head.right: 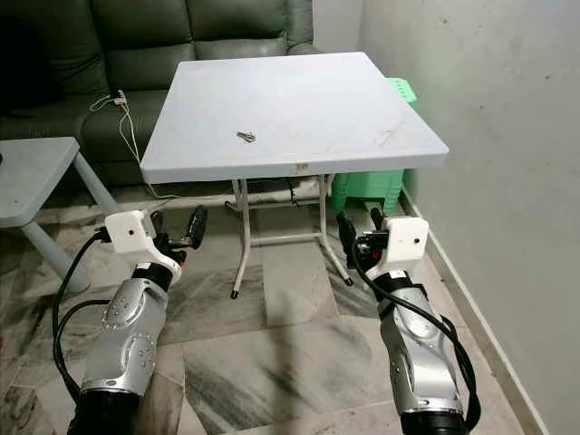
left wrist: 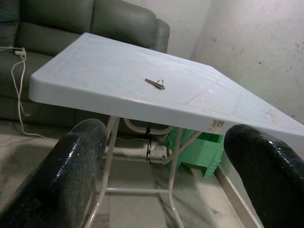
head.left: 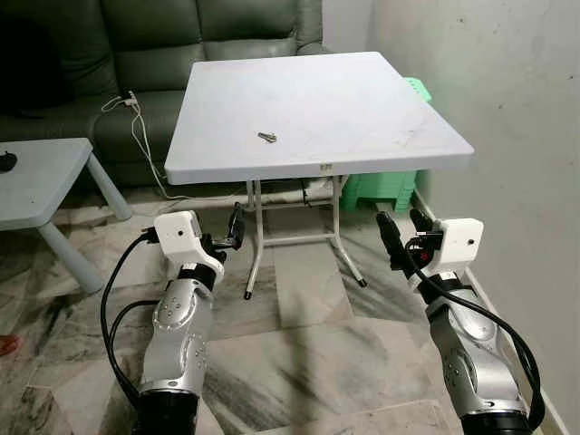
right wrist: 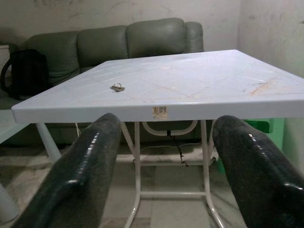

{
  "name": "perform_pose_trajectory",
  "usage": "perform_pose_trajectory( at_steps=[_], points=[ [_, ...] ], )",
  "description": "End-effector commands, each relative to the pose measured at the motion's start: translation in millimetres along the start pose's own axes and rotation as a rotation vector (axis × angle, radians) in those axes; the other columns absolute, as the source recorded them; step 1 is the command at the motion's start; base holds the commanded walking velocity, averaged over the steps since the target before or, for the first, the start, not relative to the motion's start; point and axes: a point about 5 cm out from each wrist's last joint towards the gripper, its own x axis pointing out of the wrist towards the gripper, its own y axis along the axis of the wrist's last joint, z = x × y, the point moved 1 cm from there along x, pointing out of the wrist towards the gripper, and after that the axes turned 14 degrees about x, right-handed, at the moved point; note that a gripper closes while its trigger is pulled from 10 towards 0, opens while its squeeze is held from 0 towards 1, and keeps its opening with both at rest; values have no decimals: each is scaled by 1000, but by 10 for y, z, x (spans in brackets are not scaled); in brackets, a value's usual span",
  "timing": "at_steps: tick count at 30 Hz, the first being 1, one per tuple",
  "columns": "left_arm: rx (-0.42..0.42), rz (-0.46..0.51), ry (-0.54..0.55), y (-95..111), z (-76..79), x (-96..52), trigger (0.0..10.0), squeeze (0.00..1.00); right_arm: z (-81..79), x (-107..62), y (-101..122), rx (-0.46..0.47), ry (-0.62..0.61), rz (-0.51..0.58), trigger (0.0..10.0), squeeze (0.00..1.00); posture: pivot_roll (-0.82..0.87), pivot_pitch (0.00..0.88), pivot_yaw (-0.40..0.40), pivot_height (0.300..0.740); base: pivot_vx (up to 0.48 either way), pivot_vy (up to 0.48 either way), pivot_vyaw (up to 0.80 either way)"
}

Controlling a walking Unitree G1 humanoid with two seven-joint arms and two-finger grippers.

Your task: Hang keys on a hook

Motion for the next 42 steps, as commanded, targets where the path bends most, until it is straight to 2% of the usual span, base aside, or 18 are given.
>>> perform_pose_trajectory(
  at_steps=[1,10,11,17,37,42],
  points=[
    [1,-9,3,3,1,24,10000,0,-12,-4,39,9,11,14,10000,1000,-13,0,-16,740,0,0,0],
    [1,-6,-2,4,0,29,10000,0,6,7,49,-62,12,4,10000,1000,-12,0,-17,740,0,0,0],
    [-1,-4,-5,1,1,26,10000,0,6,9,51,-71,19,4,10000,0,-13,0,-16,740,0,0,0],
    [-16,0,-4,-5,-4,18,10000,0,91,8,94,-88,-7,17,10000,0,-13,0,-18,740,0,152,0],
    [-11,5,-1,3,6,16,10000,0,112,-9,103,-102,-9,17,10000,0,-17,0,-20,740,0,330,0],
    [15,-14,20,-21,15,14,10000,0,128,-28,99,-106,-10,11,10000,0,-20,0,-23,740,0,0,0]
  ],
)
